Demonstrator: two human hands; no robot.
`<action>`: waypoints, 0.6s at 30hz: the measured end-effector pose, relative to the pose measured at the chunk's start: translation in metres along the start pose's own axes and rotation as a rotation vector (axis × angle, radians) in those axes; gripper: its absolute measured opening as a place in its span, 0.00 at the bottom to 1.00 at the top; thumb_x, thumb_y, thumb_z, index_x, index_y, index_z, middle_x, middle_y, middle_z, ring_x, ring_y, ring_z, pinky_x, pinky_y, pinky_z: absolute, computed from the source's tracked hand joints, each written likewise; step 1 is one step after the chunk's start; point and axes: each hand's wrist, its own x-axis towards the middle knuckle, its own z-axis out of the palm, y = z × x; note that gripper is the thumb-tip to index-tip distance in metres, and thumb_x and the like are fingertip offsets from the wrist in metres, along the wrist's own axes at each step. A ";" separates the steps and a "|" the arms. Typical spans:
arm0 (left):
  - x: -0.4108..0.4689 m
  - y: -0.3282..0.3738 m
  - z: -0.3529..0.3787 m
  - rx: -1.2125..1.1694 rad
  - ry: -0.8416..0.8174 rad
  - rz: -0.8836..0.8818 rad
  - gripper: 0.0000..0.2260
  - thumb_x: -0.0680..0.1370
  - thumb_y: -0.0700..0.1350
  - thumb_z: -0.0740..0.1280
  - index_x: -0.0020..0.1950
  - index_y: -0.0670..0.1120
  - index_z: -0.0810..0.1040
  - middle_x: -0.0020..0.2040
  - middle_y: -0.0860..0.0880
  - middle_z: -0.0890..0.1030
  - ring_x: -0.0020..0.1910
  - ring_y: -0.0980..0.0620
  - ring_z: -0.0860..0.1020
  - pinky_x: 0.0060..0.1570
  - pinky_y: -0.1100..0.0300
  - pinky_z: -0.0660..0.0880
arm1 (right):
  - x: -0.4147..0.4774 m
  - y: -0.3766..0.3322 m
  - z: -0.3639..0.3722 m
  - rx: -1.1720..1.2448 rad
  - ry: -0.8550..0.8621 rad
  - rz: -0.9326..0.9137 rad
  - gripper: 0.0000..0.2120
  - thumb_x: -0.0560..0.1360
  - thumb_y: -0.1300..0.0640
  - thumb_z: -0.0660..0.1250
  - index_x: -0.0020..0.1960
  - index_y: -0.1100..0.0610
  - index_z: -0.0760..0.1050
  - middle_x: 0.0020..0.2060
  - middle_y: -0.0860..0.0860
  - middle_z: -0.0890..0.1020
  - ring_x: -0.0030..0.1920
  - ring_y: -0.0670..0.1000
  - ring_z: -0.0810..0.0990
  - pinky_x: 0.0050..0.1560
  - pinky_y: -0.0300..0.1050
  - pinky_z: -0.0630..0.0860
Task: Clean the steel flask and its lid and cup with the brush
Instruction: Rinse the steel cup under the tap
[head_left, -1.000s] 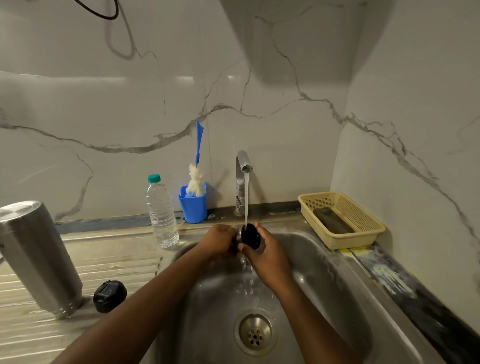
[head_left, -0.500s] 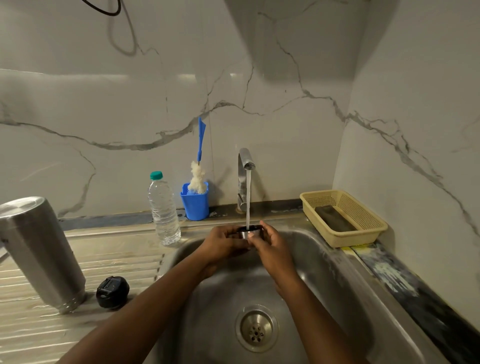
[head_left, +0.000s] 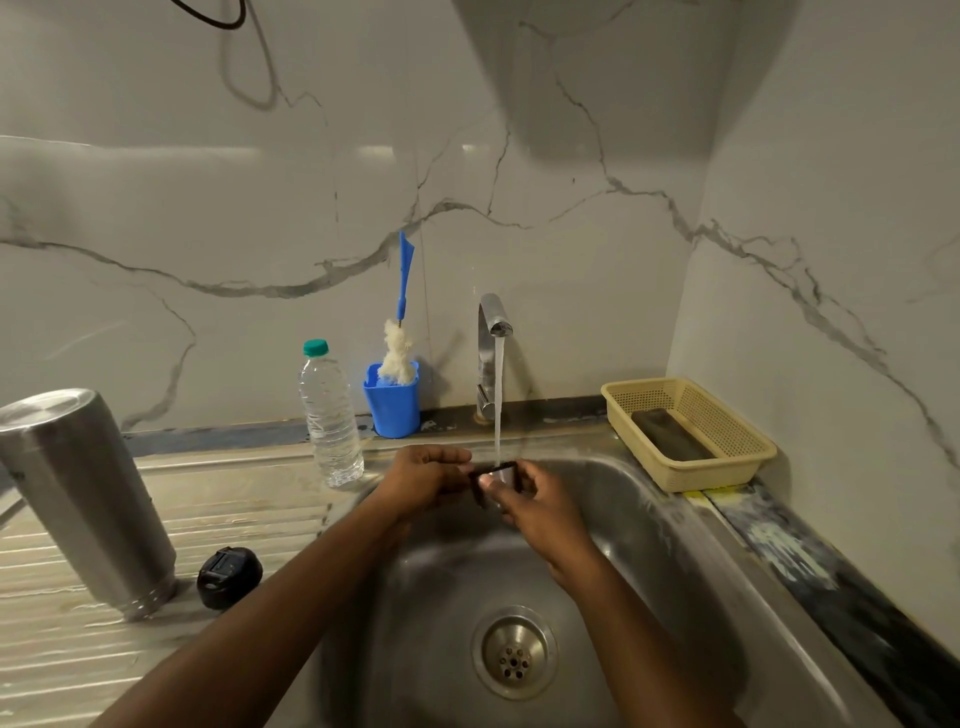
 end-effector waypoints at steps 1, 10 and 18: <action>0.000 0.000 0.000 -0.005 0.013 -0.003 0.09 0.81 0.33 0.69 0.58 0.41 0.84 0.52 0.42 0.88 0.54 0.44 0.87 0.52 0.53 0.84 | 0.000 0.000 0.001 0.004 -0.007 -0.007 0.19 0.75 0.42 0.75 0.64 0.43 0.76 0.59 0.45 0.82 0.60 0.49 0.82 0.62 0.54 0.82; 0.000 0.001 -0.002 0.080 -0.118 0.004 0.08 0.82 0.40 0.70 0.59 0.43 0.86 0.53 0.44 0.89 0.55 0.46 0.87 0.60 0.49 0.83 | 0.000 -0.006 0.003 0.258 -0.006 0.111 0.24 0.78 0.44 0.72 0.71 0.47 0.72 0.61 0.52 0.81 0.53 0.54 0.87 0.48 0.48 0.86; 0.000 -0.004 0.008 0.046 -0.022 -0.014 0.07 0.83 0.42 0.70 0.55 0.41 0.86 0.50 0.42 0.89 0.55 0.43 0.87 0.56 0.49 0.84 | -0.002 -0.011 -0.002 0.192 0.085 0.044 0.14 0.84 0.46 0.64 0.66 0.50 0.76 0.52 0.52 0.85 0.48 0.51 0.86 0.43 0.41 0.82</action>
